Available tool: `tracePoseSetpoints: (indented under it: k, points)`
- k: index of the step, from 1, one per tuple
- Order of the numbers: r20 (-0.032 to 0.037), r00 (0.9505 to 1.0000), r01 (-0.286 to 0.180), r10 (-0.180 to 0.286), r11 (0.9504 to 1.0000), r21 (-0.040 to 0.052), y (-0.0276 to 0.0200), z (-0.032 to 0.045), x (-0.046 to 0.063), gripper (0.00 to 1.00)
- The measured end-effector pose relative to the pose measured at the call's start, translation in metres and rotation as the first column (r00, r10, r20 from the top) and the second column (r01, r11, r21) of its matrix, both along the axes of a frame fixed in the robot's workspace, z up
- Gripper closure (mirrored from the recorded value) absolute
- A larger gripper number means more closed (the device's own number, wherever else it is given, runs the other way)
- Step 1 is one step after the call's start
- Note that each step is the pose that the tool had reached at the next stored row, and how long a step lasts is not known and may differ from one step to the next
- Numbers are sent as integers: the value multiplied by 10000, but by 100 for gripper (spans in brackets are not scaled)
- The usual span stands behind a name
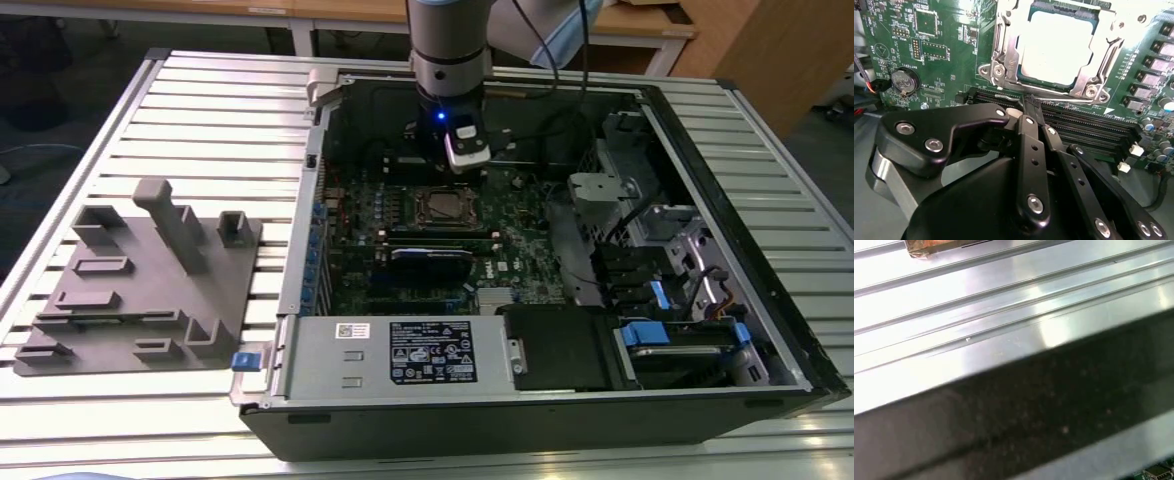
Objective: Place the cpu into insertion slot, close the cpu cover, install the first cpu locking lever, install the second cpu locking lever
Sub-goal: 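Install the first cpu locking lever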
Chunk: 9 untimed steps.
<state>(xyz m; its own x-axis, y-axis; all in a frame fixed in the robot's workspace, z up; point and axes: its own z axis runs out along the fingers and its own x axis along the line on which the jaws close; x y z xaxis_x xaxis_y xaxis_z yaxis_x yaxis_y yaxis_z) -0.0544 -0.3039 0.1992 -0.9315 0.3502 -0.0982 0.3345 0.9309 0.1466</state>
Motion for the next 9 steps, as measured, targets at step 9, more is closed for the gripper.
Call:
tracePoseSetpoints:
  k: [9]
  points:
    - [0, 10000, 6, -6, 10000, -19, 5, -1, 22, 89]
